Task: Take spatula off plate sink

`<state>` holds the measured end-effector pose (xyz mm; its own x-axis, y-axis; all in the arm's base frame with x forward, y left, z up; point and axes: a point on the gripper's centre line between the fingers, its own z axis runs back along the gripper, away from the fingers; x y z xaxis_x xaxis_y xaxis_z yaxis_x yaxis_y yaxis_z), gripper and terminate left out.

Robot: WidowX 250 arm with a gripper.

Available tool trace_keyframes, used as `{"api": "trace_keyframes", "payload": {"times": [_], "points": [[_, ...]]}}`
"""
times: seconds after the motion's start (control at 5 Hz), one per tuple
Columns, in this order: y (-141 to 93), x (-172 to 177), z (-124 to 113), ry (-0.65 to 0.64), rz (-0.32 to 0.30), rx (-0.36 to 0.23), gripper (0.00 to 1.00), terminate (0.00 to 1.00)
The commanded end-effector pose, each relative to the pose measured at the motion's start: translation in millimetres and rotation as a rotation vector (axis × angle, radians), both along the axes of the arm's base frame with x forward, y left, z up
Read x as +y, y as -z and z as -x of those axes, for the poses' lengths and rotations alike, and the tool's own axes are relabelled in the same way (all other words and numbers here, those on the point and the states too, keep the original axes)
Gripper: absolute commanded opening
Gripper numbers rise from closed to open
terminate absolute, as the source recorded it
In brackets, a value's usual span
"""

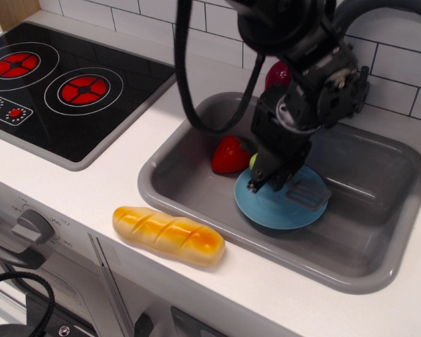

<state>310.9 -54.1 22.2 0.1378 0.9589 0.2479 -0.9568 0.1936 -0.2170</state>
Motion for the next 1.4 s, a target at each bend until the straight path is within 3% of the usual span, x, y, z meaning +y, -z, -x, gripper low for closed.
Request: {"api": "trace_keyframes", "payload": {"times": [0.0, 0.2, 0.4, 0.6, 0.8, 1.0, 1.2], "points": [[-28.6, -37.7, 16.6, -0.371, 0.088, -0.068, 0.0, 0.0], [-18.9, -46.1, 33.9, -0.622, 0.158, -0.025, 0.0, 0.0], [-5.9, -55.6, 39.2, -0.794, 0.229, 0.016, 0.0, 0.0], [-0.3, -56.8, 35.9, -0.949, 0.274, -0.001, 0.0, 0.0], [4.1, -62.2, 31.5, -1.015, 0.273, 0.012, 0.0, 0.0], [9.9, -66.3, 34.0, -1.081, 0.262, 0.077, 0.0, 0.0], [13.3, -69.5, 35.4, -1.051, 0.241, 0.148, 0.0, 0.0]]}}
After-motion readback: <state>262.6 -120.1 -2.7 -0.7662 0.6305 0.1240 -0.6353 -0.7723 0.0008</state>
